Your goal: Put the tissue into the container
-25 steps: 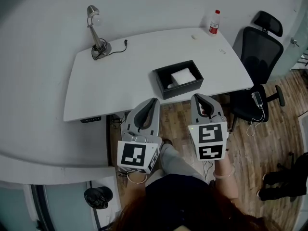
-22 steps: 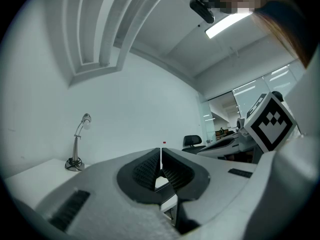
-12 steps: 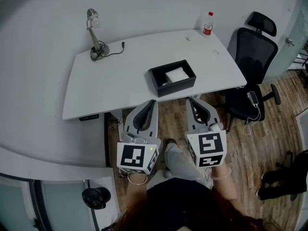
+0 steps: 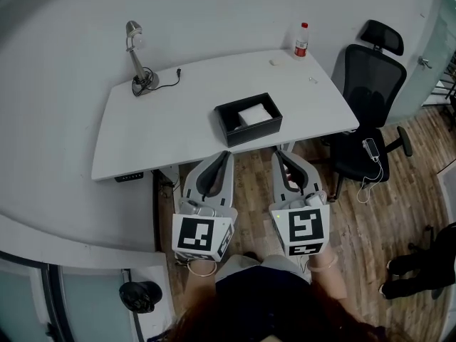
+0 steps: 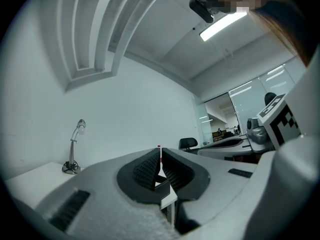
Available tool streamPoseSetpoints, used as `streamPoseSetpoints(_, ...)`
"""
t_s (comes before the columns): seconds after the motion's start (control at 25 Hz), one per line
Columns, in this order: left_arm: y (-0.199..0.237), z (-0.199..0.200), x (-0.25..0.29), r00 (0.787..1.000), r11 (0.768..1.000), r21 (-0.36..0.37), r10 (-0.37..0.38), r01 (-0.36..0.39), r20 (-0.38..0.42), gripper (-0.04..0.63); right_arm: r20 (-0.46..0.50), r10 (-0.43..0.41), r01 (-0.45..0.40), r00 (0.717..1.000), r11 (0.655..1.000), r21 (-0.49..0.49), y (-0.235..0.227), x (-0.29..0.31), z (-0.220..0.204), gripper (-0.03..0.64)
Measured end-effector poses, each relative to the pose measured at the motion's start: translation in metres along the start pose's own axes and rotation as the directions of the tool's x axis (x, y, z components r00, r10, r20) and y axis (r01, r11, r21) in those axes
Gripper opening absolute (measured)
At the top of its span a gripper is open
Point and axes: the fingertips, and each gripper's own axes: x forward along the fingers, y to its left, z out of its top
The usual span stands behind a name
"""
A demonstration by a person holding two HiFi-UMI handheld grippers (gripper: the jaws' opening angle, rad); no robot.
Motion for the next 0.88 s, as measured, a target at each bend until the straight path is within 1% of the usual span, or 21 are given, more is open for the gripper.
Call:
streamPoseSetpoints(0.2,-0.016,0.002,-0.001,1.000,1.000,0.003,0.002,-0.002,-0.013,0.032,0.034,0.008,-0.009,0.999,1.000,0.004,-0.008,-0.014,0.005,0.020)
streamPoseSetpoints(0.36,-0.033,0.005,-0.007,1.000,1.000,0.000,0.018,-0.018,-0.018,0.032,0.043,0.033,-0.033,0.999,0.999,-0.007,-0.014,-0.031,0.009,0.020)
streamPoseSetpoints(0.52,-0.051,0.008,-0.014,0.999,0.999,0.001,0.033,-0.033,-0.025,0.032,0.059,0.045,-0.046,0.997,0.999,0.005,-0.023,-0.050,0.015,0.020)
streamPoseSetpoints(0.88,-0.086,0.014,-0.036,0.997,0.998,0.012,0.070,-0.070,-0.040,0.032,0.069,0.091,-0.092,0.993,0.996,0.010,-0.029,-0.088,0.014,0.020)
